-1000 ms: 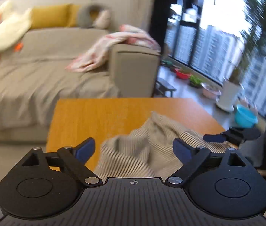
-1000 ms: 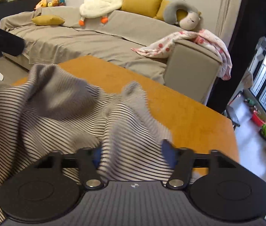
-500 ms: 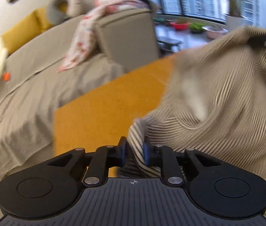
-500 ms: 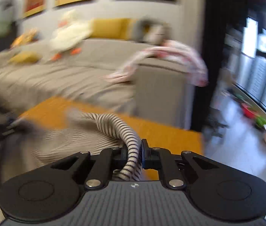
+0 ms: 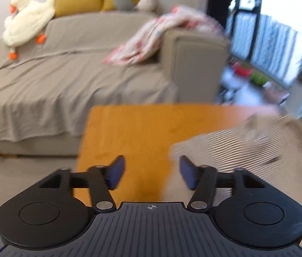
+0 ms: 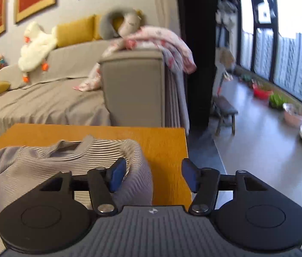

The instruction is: Fold clothes

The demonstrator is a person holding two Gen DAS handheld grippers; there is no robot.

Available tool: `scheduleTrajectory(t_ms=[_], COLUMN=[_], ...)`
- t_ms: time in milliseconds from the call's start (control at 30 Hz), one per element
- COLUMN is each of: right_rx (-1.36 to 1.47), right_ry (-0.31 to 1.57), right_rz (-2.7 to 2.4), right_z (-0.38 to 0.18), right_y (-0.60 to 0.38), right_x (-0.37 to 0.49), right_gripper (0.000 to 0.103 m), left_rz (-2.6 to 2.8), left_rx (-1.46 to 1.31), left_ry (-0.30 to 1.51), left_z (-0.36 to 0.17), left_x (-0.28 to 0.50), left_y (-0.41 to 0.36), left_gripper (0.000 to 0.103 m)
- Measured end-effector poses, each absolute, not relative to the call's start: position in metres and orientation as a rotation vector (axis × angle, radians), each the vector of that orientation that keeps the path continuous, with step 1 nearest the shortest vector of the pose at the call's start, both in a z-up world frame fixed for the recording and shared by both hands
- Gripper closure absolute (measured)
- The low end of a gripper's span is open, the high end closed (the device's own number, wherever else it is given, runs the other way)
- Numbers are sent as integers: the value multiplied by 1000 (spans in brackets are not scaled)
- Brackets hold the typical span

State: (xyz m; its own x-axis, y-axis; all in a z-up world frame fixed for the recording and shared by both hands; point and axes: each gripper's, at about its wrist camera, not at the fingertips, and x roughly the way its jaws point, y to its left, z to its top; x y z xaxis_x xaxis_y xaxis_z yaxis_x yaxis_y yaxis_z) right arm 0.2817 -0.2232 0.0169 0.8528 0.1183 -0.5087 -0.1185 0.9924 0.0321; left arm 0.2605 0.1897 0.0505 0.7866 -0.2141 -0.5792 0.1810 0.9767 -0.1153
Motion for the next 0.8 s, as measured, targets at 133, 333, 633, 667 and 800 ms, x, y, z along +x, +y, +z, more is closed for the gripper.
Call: scheduleTrajectory(t_ms=[133, 333, 633, 667, 800], right_rx=[-44, 151, 183, 185, 151], right_ry=[506, 638, 845, 865, 788], right_rz=[197, 405, 405, 399, 509], right_z=[33, 62, 4, -3, 9], right_y=[-211, -176, -90, -86, -69], right_x=[246, 282, 407, 412, 409], right_gripper=[42, 72, 61, 63, 101], left_rz=[-402, -620, -626, -636, -666], left_rx=[-91, 24, -163, -171, -188], left_ry=[566, 587, 733, 730, 725], left_z=[52, 15, -18, -18, -19], left_x=[229, 195, 222, 221, 221], left_y=[149, 92, 113, 115, 120], left_gripper=[9, 8, 5, 4, 3])
